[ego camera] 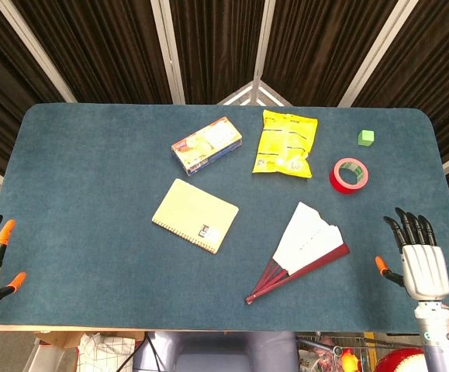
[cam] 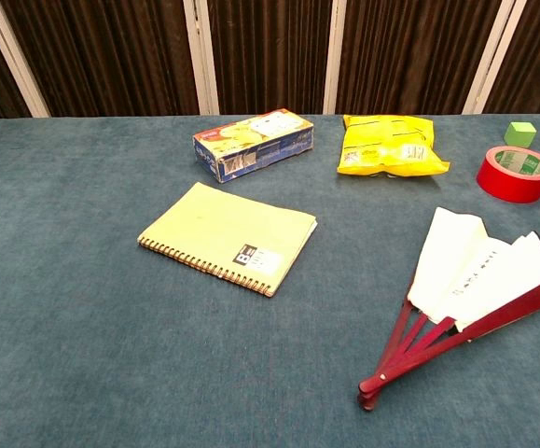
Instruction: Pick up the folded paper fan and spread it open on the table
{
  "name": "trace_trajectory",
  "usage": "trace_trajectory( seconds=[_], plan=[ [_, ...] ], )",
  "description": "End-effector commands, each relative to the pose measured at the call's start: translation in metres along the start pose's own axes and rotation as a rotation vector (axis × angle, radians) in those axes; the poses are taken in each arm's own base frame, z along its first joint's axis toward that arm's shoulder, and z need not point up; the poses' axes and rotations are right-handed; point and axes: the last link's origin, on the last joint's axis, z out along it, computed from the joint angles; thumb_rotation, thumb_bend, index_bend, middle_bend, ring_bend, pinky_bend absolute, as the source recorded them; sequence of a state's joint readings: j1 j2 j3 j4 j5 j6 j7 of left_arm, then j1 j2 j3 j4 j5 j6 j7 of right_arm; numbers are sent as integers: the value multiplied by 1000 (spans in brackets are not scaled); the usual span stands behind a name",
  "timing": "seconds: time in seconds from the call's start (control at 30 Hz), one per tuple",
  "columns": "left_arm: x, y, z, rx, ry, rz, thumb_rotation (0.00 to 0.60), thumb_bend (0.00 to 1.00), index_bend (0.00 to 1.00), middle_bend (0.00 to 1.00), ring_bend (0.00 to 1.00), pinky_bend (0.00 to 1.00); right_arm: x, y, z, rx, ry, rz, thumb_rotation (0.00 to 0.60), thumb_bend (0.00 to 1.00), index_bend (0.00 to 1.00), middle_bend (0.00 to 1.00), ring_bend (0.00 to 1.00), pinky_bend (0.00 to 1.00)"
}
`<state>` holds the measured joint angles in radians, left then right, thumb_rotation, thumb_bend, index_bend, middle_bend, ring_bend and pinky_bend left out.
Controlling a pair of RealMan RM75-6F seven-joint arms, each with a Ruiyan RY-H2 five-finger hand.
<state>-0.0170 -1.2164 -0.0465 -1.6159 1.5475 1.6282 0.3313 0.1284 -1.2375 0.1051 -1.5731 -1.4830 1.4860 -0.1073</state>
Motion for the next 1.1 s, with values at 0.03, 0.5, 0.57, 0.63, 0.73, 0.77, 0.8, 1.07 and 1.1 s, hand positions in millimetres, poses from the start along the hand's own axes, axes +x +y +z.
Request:
trace_trajectory(
  seconds=[0.03, 0.5, 0.57, 0.63, 0.73, 0.77, 0.8, 1.07, 1.1],
  plan=[
    [-1, 1, 0, -2, -4, 0, 600, 130, 37, 0, 0, 0, 0, 0, 0, -1, -2, -1, 600, 288, 177, 79, 83, 71],
    [-4, 8, 5, -33, -8, -14, 600, 131, 37, 0, 0, 0, 1, -3, -9, 28, -17, 26, 600, 287, 177, 79, 83, 71],
    [-5, 8, 5, -33, -15, -9, 600, 131, 37, 0, 0, 0, -1, -5, -11, 37, -27, 19, 600, 287, 177, 79, 83, 71],
    [-6, 8, 3, -35, -27, -9, 600, 131, 37, 0, 0, 0, -5, -8, -11, 54, -44, 22, 600, 287, 177, 79, 83, 71],
    [-2, 8, 2, -34, -15, -23, 600, 131, 38, 0, 0, 0, -10, -15, -11, 86, -71, 20, 600, 287, 177, 79, 83, 71],
    [0, 8, 1, -32, 3, -32, 600, 131, 39, 0, 0, 0, -15, -18, -11, 106, -85, 10, 600, 287, 180, 79, 85, 71],
    [1, 8, 0, -31, 11, -34, 600, 131, 40, 0, 0, 0, -18, -20, -11, 117, -93, 6, 600, 287, 185, 79, 89, 71],
    [1, 6, -2, -26, -1, -37, 600, 130, 41, 0, 0, 0, -48, -45, -13, 181, -104, -2, 600, 287, 260, 79, 109, 71],
    [1, 5, -2, -27, -2, -39, 600, 131, 41, 0, 0, 0, -52, -47, -13, 186, -108, -5, 600, 288, 267, 79, 109, 71]
  ],
)
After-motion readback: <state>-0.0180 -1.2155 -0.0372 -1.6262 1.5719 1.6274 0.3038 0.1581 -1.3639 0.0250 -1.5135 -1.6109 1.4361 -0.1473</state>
